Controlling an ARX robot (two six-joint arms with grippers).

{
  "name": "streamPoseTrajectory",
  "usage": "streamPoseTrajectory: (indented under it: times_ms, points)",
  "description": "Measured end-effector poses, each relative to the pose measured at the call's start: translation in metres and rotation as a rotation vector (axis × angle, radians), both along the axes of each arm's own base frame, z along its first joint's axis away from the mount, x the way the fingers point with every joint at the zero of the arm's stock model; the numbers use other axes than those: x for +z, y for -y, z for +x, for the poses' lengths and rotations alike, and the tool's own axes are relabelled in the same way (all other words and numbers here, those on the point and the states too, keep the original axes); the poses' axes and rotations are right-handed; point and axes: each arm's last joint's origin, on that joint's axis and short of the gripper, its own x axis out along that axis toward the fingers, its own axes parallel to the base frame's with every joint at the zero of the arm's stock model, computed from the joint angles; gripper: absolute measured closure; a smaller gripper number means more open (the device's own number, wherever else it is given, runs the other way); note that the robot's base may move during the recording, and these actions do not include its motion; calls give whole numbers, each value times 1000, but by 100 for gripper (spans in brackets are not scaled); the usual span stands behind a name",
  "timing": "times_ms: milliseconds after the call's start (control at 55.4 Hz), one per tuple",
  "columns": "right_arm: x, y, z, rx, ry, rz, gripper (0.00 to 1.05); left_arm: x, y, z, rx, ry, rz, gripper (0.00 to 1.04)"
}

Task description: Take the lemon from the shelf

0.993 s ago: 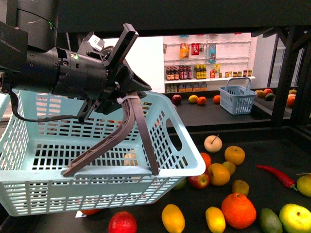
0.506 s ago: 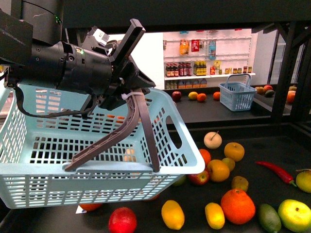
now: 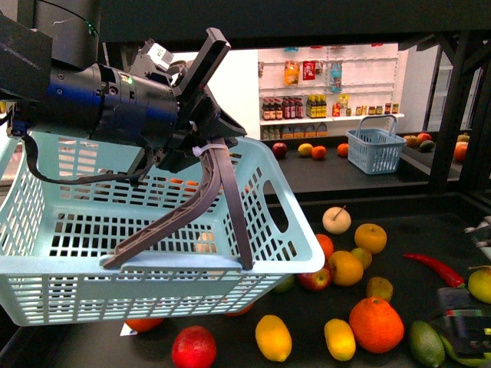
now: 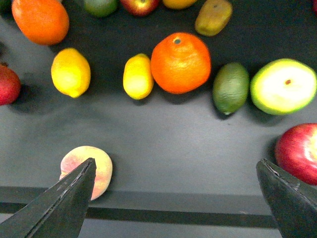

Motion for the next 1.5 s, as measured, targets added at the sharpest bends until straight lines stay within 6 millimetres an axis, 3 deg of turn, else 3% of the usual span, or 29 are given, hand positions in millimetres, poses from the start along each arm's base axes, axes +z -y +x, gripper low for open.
streamPoseTrajectory:
  times_ms: [90,235,686,1084,1499]
  points:
    - [-27,-13,28,37,-45,-6,7,0,0,0,0,0,0,92]
    - [-59,-28,57,56,-106,-30,7,0,0,0,0,0,0,92]
    - [-102,-56,129,31,-163,-51,7,0,0,0,0,-1,0,92]
    - [-135,-73,158,22,-245,-39,7,0,0,0,2,0,1,92]
    - [-152,-84,177,20,-271,-50,7,0,0,0,2,0,1,92]
